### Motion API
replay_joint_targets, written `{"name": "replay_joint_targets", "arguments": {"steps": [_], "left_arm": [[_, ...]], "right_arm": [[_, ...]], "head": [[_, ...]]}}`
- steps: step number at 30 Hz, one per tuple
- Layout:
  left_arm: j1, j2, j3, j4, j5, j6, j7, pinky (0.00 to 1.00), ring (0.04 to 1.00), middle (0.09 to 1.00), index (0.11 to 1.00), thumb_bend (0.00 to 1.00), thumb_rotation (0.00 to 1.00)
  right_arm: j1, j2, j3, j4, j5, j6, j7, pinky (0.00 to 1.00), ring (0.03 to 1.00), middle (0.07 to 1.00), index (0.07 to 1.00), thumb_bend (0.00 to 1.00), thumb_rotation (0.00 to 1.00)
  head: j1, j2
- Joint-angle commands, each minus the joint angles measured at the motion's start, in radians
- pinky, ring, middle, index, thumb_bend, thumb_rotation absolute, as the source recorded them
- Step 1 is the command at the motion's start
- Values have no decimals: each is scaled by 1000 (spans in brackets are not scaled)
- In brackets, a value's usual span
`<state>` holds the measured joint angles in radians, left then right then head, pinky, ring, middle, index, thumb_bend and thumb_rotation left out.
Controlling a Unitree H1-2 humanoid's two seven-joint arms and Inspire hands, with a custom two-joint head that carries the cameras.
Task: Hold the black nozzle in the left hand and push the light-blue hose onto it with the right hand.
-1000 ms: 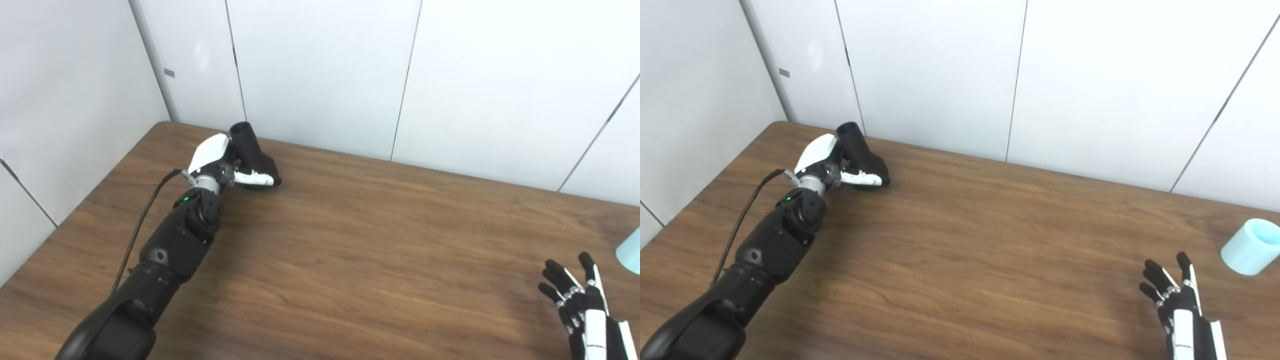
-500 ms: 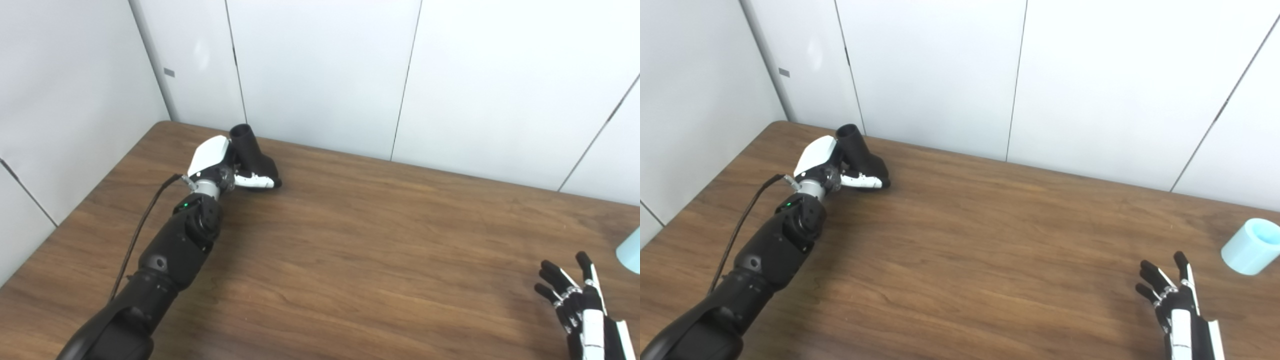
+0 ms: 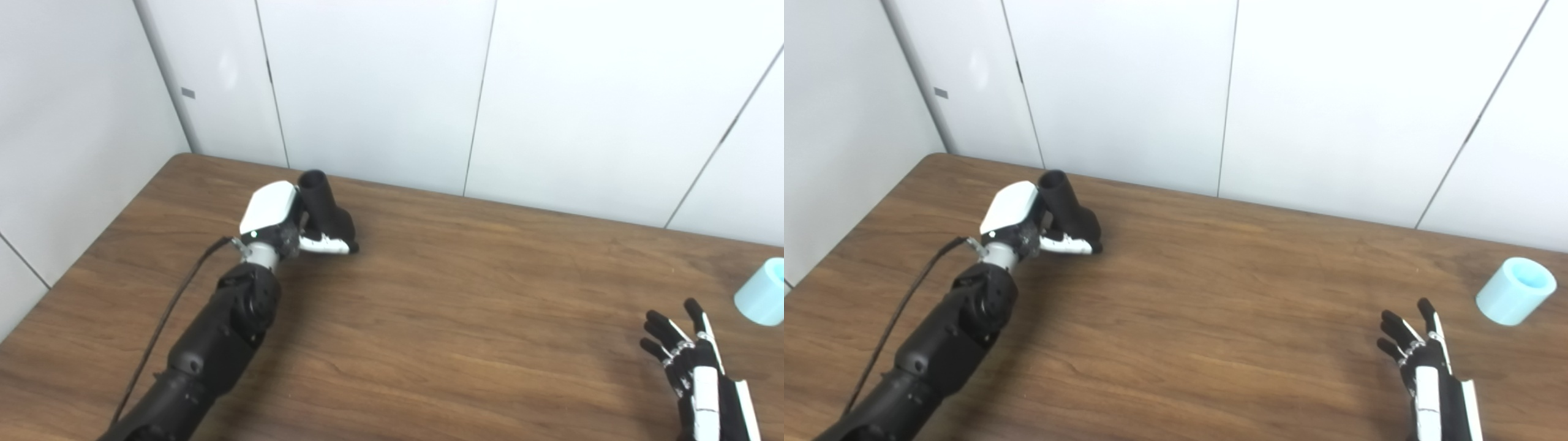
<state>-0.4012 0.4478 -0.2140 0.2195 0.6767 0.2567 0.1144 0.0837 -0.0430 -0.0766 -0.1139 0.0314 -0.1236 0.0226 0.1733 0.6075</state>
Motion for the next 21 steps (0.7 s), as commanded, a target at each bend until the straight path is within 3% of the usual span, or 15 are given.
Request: {"name": "replay_joint_targets", "arguments": {"steps": [1,7,10,14,18,21], "left_arm": [[-12,10,-5,-59,39,-4,9,709,656,534,454,519,0],[37,-21,-25,-175,97,25,-29,671,614,535,470,519,0],[68,-57,-28,-263,110,81,-86,646,612,539,467,518,0],[114,-98,-59,-382,157,131,-146,633,607,533,466,519,0],[165,-141,-102,-488,202,142,-201,618,608,517,473,522,0],[201,-167,-136,-543,234,120,-224,619,611,505,477,524,0]], "right_arm": [[6,13,5,-22,-9,-1,-15,787,846,827,940,553,982],[4,-16,-5,-90,-15,36,-16,747,828,833,917,508,934],[4,-48,-12,-100,-48,18,-15,747,820,814,901,509,907],[24,-127,1,-152,-120,17,16,734,802,804,906,463,933],[39,-189,1,-237,-138,60,51,728,803,814,895,431,877],[34,-228,-1,-269,-211,71,52,709,790,810,894,416,828]], "head": [[-9,2],[-40,20],[-48,29],[-78,43],[-112,60],[-146,73]]}}
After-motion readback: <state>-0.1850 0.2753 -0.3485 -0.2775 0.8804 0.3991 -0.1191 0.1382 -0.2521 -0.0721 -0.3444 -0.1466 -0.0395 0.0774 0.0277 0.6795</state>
